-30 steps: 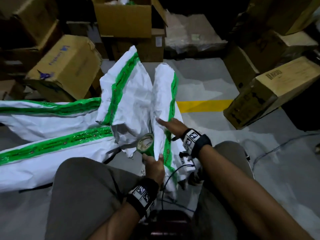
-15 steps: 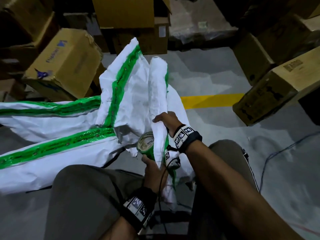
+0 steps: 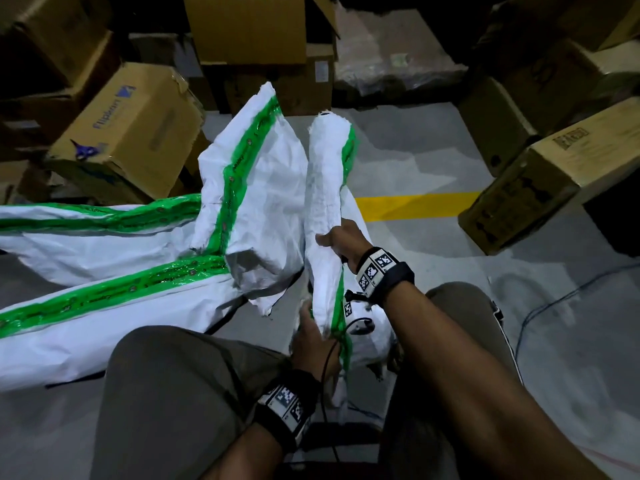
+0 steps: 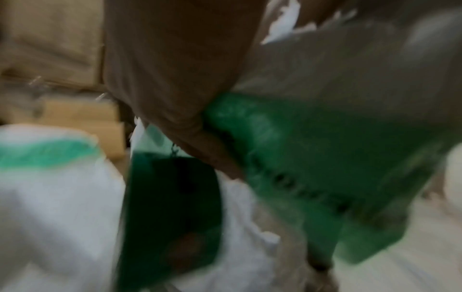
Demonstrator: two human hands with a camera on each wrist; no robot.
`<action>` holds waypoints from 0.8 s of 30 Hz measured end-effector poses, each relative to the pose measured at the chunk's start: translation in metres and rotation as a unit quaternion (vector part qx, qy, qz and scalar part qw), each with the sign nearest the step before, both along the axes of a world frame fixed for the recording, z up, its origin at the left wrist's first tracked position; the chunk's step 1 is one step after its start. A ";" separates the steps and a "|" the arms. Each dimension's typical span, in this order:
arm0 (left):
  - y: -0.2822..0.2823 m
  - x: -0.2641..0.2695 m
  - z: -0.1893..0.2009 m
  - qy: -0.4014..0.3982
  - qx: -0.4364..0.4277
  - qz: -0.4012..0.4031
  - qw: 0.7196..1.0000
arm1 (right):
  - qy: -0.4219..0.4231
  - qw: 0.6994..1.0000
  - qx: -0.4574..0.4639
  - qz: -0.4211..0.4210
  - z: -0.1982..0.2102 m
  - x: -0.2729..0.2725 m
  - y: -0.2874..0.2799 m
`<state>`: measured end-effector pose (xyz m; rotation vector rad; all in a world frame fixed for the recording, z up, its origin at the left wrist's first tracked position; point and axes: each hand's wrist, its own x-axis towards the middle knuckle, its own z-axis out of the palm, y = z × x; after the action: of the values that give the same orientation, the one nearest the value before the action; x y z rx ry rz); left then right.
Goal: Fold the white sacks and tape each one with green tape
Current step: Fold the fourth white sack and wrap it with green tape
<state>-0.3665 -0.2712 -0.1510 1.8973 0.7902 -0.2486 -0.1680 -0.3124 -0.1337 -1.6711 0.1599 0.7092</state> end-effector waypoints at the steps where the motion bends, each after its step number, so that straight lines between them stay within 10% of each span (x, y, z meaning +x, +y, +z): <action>1: -0.001 -0.001 0.001 -0.005 0.004 -0.009 1.000 | 0.003 1.000 -0.001 -0.005 0.000 0.000 -0.004; 11: -0.005 0.019 0.025 -0.120 0.083 -0.177 0.973 | -0.001 0.993 0.031 -0.114 0.025 0.008 -0.070; 24: 0.015 0.080 0.098 -0.141 0.433 -0.470 0.756 | 0.050 0.925 0.189 -0.326 0.063 -0.057 -0.198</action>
<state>-0.2861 -0.2560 -0.0533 3.0168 -0.4577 -0.1973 -0.2246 -0.5104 -0.0708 -1.1082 0.5848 0.2872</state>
